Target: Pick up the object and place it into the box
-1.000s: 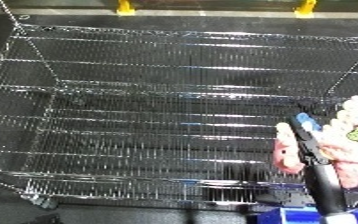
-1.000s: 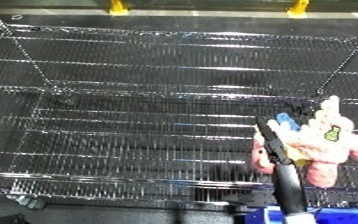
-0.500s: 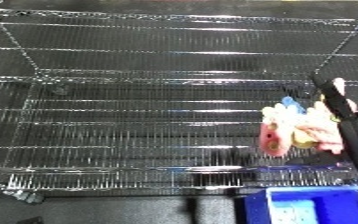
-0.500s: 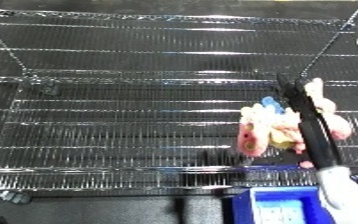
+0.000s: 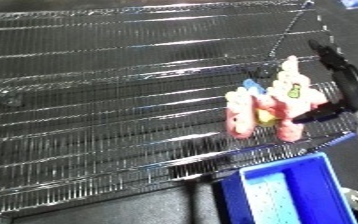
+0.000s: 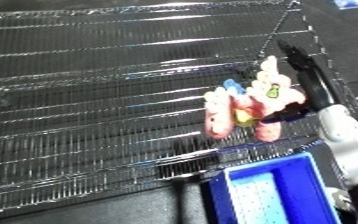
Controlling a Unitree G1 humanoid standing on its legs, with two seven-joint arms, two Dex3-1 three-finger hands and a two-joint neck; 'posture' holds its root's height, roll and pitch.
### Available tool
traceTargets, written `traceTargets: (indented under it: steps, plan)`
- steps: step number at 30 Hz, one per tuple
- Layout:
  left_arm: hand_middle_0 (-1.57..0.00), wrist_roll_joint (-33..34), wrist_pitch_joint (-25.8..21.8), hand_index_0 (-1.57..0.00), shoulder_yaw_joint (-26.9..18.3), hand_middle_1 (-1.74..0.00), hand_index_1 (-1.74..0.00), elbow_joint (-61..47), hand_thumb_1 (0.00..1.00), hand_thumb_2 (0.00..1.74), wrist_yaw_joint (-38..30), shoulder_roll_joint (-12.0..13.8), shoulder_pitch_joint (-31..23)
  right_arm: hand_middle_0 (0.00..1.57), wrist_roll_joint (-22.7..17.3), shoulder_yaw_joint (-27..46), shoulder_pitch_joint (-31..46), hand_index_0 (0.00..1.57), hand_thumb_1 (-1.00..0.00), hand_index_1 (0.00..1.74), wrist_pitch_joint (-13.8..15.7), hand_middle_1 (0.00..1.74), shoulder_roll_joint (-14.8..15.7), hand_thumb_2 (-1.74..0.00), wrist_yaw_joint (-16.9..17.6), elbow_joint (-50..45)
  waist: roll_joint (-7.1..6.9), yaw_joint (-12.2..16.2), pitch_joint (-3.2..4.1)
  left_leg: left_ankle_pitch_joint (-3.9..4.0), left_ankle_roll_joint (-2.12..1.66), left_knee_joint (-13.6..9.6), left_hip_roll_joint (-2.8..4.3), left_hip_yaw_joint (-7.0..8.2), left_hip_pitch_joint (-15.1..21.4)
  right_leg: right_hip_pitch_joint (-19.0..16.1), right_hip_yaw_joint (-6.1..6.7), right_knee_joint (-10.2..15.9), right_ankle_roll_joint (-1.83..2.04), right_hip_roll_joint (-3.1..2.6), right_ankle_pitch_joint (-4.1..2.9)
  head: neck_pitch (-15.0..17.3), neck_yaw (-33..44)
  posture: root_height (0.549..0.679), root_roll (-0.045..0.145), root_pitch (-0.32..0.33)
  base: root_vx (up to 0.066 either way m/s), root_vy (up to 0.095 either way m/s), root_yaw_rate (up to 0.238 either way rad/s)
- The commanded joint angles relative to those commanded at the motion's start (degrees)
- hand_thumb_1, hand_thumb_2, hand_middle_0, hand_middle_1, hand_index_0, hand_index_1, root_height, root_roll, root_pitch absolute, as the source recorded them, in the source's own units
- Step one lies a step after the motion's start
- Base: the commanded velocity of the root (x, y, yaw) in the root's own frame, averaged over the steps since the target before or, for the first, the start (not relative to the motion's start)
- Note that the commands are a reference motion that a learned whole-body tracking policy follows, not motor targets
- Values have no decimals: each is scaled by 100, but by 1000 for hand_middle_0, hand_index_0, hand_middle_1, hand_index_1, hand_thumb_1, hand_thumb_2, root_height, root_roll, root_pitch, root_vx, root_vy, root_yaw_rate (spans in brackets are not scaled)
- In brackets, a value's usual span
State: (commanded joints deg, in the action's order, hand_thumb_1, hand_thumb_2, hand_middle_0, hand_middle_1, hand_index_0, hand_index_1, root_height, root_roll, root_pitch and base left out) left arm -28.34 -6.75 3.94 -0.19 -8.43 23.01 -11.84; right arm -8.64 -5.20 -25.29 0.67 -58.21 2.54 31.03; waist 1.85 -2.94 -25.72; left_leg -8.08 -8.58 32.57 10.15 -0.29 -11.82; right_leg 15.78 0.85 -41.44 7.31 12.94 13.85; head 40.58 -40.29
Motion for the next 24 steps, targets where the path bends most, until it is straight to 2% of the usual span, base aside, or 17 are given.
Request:
traceTargets:
  steps: [7,11,15,20,24]
  plan:
    - [-1570,-153,-35,-1570,154,-1740,-1740,29,1000,1740,22,99,-2,0,201,-585,-1012,0,0,0,-171,0,-252,0,-127,1339,253,-4,-21,62,-5,-86,-34,4,-71,141,27,0,8,29,-13,-283,-1234,635,53,-142,13,1,-18]
    - [-1570,-199,-44,-1570,248,-1740,-1740,14,1000,1740,0,82,-24,0,259,-868,-1574,0,0,0,-235,0,-280,0,-195,1944,419,-5,-52,91,-10,-75,-68,-8,-154,229,40,-25,-8,54,0,-390,-1511,634,55,-135,1,6,18]
    - [-1570,-253,-73,-1570,286,-1740,-1740,9,1000,1740,-2,89,3,0,297,-1124,-1996,0,0,0,-225,0,-230,0,-254,2441,571,6,-78,113,-15,-89,-98,-5,-226,336,46,-71,-8,85,20,-387,-1633,633,59,-126,1,7,18]
    - [-1570,-293,-104,-1570,383,-1740,-1740,-47,1000,1740,-33,56,-16,0,368,-1416,-2506,0,0,0,-202,0,-199,0,-365,2965,707,-25,-145,114,-23,4,-145,-6,-342,487,63,-204,-31,118,58,-603,-1795,631,66,-121,-15,7,7]
    - [-1570,-299,-140,-1570,392,-1740,-1740,-121,1000,1740,-54,27,-39,0,267,-1553,-2812,0,0,0,-172,0,-159,0,-365,3197,817,6,-244,128,-26,43,-171,-6,-457,636,99,-270,-32,147,54,-983,-1829,629,72,-112,-20,8,-10]
